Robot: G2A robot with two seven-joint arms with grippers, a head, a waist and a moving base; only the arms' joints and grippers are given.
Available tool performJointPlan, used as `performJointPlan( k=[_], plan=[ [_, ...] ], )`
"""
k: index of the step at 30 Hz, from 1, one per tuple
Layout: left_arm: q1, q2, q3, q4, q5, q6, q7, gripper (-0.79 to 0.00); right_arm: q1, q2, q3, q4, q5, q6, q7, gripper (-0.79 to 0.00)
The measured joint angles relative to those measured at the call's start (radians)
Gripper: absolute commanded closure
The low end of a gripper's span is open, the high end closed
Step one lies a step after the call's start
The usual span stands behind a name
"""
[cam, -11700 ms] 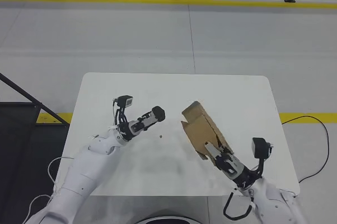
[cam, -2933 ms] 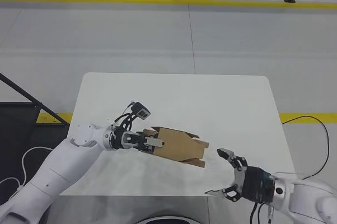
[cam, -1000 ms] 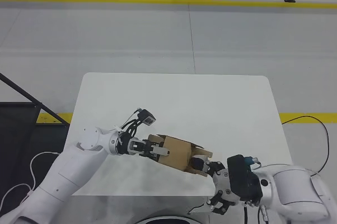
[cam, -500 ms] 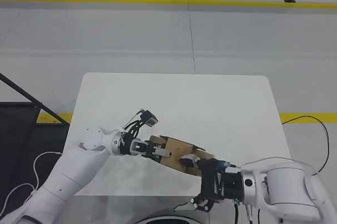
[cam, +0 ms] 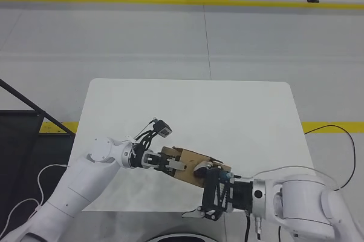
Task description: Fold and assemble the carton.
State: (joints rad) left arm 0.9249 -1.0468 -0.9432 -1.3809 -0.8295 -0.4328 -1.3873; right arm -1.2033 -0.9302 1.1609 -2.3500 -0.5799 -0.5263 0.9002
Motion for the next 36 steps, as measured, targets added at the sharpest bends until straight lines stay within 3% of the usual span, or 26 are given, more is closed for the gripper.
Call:
performJointPlan(
  k=[14, 26, 36],
  plan=[
    [0.004, -0.012, -0.011, 0.002, 0.008, 0.009, -0.009, 0.000, -0.022, 0.004, 0.031, 0.000, -0.085, -0.029, -0.092, -0.785],
    [0.010, -0.020, -0.023, 0.002, 0.018, 0.013, -0.013, 0.000, 0.014, 0.001, -0.033, 0.000, -0.091, -0.024, -0.027, -0.785],
    [0.023, -0.018, -0.073, 0.000, -0.021, 0.032, -0.032, 0.000, -0.082, 0.021, 0.127, 0.000, -0.139, -0.100, -0.135, -0.785]
  ],
)
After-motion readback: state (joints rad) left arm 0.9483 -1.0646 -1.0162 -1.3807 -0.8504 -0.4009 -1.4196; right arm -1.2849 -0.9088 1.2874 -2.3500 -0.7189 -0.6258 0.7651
